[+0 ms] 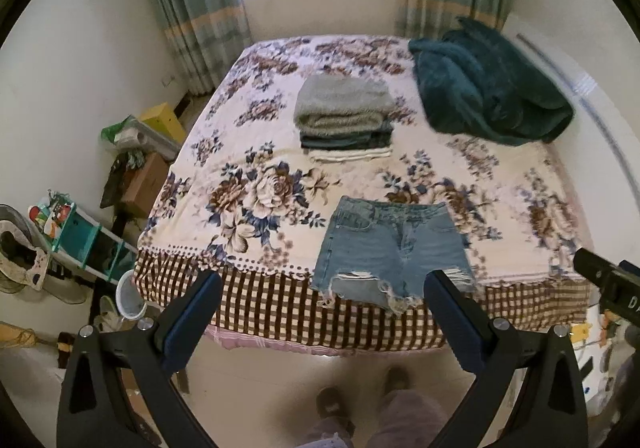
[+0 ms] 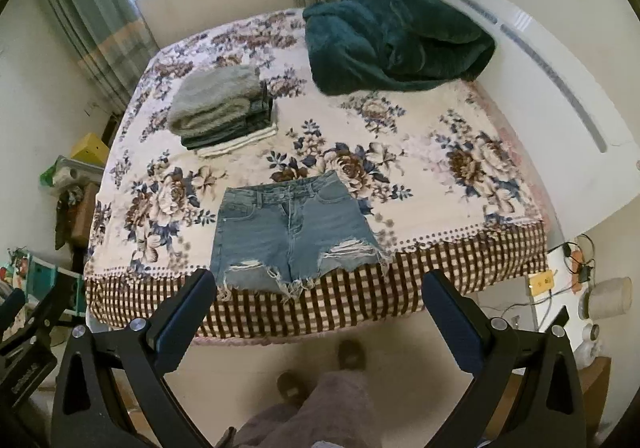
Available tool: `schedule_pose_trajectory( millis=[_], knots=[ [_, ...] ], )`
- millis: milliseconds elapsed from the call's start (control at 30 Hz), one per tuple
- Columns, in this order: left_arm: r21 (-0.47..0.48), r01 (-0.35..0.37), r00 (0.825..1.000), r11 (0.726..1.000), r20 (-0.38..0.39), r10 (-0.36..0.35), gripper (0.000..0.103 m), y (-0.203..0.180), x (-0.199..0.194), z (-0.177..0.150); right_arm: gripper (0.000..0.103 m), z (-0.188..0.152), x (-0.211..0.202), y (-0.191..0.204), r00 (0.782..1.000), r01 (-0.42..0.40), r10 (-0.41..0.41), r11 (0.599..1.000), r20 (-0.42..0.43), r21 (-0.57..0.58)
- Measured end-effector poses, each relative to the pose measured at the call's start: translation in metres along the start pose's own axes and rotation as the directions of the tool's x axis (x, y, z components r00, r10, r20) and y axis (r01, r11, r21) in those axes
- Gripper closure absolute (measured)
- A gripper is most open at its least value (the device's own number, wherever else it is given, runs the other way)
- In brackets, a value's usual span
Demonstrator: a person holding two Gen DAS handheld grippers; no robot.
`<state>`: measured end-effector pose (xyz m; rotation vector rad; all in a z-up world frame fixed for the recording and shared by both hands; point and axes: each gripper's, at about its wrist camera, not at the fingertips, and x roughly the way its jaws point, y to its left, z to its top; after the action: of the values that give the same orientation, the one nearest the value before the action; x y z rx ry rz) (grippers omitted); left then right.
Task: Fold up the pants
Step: 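Grasp the waistband of the denim shorts with the right tool while the left tool grasps a frayed leg hem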
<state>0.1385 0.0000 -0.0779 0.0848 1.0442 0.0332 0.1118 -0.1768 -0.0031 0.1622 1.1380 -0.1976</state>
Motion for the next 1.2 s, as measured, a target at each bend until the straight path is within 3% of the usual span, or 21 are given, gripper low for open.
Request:
schedule_pose_trajectory(
  millis=[200, 367, 500, 633, 733, 800, 933, 1033, 1100, 1200],
  knots=[
    [-0.058, -0.088, 0.995, 0.994, -0.061, 0.084, 0.000, -0.031, 0.083, 0.030, 0.000, 0.072, 0.116, -0.019, 0.995, -0.038, 0.030, 0.996, -0.091, -0.085],
    [-0.110, -0.169, 0.977, 0.979, -0.153, 0.151, 0.000, -0.084, 0.174, 0.042, 0.001, 0.128, 0.245, -0.058, 0.968, -0.130, 0.090, 0.979, -0.236, -0.156],
    [-0.159, -0.172, 0.953, 0.972, -0.277, 0.124, 0.000, -0.139, 0.263, 0.026, 0.031, 0.162, 0.357, -0.091, 0.930, -0.204, 0.128, 0.959, -0.344, -0.195],
    [-0.175, -0.150, 0.913, 0.973, -0.402, 0.069, 0.000, -0.204, 0.349, -0.013, 0.033, 0.180, 0.450, -0.119, 0.911, -0.212, 0.112, 0.953, -0.398, -0.215],
    [-0.178, -0.110, 0.871, 0.978, -0.491, 0.009, 0.000, -0.251, 0.398, -0.046, 0.033, 0.183, 0.519, -0.138, 0.876, -0.226, 0.108, 0.953, -0.471, -0.202],
    [-0.162, -0.095, 0.846, 0.982, -0.533, -0.006, 0.000, -0.279, 0.421, -0.067, 0.033, 0.180, 0.551, -0.145, 0.857, -0.231, 0.106, 0.954, -0.505, -0.193],
    [-0.066, -0.084, 0.840, 0.994, -0.542, 0.035, 0.000, -0.333, 0.450, -0.094, 0.033, 0.173, 0.603, -0.154, 0.836, -0.226, 0.082, 0.952, -0.543, -0.204],
    [-0.080, -0.043, 0.813, 0.996, -0.583, -0.012, 0.000, -0.360, 0.465, -0.113, 0.033, 0.165, 0.621, -0.153, 0.828, -0.231, 0.073, 0.948, -0.556, -0.219],
    [-0.051, -0.048, 0.797, 0.998, -0.604, 0.008, 0.000, -0.374, 0.475, -0.124, 0.033, 0.163, 0.635, -0.150, 0.824, -0.231, 0.062, 0.945, -0.564, -0.233],
    [-0.006, -0.077, 0.801, 0.997, -0.596, 0.058, 0.001, -0.379, 0.483, -0.129, 0.033, 0.161, 0.647, -0.140, 0.813, -0.253, 0.073, 0.937, -0.577, -0.239]
  ],
)
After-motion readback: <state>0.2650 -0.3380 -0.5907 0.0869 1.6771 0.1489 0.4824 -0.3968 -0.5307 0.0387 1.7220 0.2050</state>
